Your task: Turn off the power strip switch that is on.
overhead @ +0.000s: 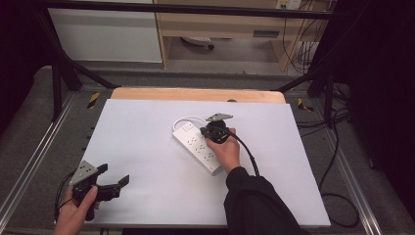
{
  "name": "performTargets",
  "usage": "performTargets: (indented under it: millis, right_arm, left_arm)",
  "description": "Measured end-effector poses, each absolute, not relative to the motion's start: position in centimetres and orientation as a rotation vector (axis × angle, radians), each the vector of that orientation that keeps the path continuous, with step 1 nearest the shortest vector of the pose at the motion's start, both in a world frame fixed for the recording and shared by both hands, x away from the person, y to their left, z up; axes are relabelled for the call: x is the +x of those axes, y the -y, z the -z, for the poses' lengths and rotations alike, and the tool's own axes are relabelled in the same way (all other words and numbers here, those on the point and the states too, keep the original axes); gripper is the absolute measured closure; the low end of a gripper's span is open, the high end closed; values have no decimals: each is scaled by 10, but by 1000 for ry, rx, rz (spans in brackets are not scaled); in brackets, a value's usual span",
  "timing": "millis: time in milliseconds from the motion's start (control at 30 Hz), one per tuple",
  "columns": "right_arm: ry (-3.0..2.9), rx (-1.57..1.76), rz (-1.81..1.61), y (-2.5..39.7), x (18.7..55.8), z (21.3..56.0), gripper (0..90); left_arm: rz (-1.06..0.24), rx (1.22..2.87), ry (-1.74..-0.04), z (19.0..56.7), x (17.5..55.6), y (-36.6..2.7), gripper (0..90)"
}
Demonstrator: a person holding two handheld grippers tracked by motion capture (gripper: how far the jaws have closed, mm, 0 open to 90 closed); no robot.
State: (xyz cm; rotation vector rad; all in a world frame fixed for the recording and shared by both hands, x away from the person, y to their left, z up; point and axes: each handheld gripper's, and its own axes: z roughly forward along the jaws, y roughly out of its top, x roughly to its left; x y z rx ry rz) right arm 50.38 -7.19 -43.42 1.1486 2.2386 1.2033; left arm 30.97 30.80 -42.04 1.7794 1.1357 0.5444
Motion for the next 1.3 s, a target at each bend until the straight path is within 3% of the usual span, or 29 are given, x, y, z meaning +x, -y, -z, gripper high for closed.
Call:
performTargets:
  millis: [1300]
  right_arm:
    - [-2263, 1119, -1184, 71, 497, 437, 900]
  left_arm:
    - [-546, 1783, -1132, 420, 310, -307, 61]
